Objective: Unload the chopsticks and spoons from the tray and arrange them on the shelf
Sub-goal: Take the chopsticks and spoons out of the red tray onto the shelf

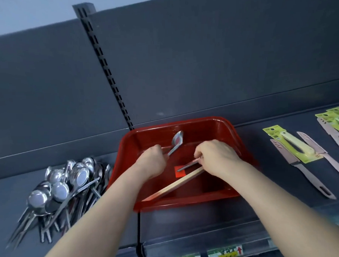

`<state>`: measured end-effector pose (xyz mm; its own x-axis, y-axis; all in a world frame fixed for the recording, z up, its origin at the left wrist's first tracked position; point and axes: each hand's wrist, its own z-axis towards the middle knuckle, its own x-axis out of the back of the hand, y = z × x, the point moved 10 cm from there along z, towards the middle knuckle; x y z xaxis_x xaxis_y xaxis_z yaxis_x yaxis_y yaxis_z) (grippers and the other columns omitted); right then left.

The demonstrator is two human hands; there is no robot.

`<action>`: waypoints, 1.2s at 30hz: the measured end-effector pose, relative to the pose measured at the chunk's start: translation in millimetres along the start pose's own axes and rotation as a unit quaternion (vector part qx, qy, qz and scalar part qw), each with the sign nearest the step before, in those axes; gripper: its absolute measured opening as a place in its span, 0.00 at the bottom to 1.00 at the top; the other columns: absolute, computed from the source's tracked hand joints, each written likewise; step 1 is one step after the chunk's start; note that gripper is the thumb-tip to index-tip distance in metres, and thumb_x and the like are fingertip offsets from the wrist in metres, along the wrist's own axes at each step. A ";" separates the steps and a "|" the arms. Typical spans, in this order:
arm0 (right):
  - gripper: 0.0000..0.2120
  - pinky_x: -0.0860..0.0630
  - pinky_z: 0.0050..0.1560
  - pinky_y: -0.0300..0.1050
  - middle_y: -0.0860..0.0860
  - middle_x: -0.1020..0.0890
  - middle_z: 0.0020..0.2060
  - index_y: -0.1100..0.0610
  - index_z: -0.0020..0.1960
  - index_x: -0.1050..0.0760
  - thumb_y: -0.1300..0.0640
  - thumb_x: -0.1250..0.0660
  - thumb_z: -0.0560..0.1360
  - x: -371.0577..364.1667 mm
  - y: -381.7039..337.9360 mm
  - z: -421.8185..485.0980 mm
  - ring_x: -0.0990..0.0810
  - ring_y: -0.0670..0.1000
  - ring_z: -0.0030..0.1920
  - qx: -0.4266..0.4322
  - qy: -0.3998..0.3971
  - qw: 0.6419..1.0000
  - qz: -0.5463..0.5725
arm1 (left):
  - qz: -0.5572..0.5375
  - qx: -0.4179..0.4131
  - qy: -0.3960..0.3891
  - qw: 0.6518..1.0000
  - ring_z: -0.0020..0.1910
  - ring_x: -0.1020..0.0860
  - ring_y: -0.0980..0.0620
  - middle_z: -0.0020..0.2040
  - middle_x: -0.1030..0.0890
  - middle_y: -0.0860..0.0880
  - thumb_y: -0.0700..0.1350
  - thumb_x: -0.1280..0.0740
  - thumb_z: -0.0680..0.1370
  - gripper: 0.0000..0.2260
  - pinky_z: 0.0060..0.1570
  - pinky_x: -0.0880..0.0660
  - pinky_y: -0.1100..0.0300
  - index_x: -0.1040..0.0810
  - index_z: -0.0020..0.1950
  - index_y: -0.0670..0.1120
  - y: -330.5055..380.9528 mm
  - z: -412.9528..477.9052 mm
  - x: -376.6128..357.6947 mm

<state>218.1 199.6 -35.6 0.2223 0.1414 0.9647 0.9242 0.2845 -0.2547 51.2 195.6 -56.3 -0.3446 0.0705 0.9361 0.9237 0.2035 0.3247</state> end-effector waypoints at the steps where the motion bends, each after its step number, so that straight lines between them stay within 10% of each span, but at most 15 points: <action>1: 0.15 0.25 0.54 0.45 0.49 0.19 0.55 0.45 0.56 0.20 0.61 0.34 0.75 -5.0 -8.8 7.9 0.21 0.55 0.57 0.010 -0.019 1.000 -0.013 | -0.012 0.001 0.017 1.000 0.57 0.24 0.38 0.57 0.22 0.38 0.47 0.40 0.81 0.12 0.50 0.30 0.53 0.28 0.55 0.38 -2.9 -4.4 5.9; 12: 0.14 0.25 0.56 0.44 0.52 0.18 0.55 0.52 0.55 0.20 0.63 0.36 0.73 -41.7 -70.8 21.8 0.20 0.55 0.58 0.197 -0.040 0.951 -0.235 | -0.142 0.011 0.102 0.985 0.49 0.22 0.40 0.47 0.19 0.41 0.46 0.41 0.81 0.07 0.46 0.27 0.51 0.26 0.51 0.44 -35.1 -40.2 33.9; 17: 0.08 0.30 0.43 0.47 0.49 0.23 0.49 0.50 0.52 0.26 0.60 0.40 0.76 14.1 -95.8 5.1 0.20 0.58 0.48 0.219 0.127 0.958 -0.137 | -0.235 0.013 0.193 0.952 0.43 0.23 0.45 0.44 0.19 0.45 0.39 0.41 0.79 0.09 0.41 0.31 0.57 0.22 0.54 0.44 -56.5 -61.1 70.3; 25: 0.11 0.25 0.25 0.45 0.49 0.22 0.35 0.53 0.38 0.23 0.66 0.25 0.62 46.2 -225.5 -50.7 0.21 0.54 0.28 0.362 0.322 0.875 0.009 | -0.234 0.078 0.272 0.930 0.43 0.23 0.46 0.43 0.19 0.49 0.40 0.44 0.78 0.10 0.44 0.26 0.52 0.25 0.54 0.47 -159.3 -96.4 121.7; 36: 0.14 0.35 0.23 0.41 0.47 0.25 0.30 0.51 0.34 0.27 0.63 0.23 0.59 -46.9 -325.4 -31.1 0.22 0.51 0.28 0.234 0.274 0.930 -0.075 | -0.086 0.108 0.235 0.962 0.50 0.23 0.39 0.52 0.20 0.43 0.38 0.45 0.78 0.09 0.40 0.31 0.54 0.28 0.55 0.43 -289.5 -125.8 119.3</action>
<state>-83.4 70.8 4.1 0.3445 -0.4014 0.8486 0.7503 0.6610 0.0081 -236.3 22.2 -21.6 -0.3282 -0.4209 0.8457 0.7865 0.3741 0.4914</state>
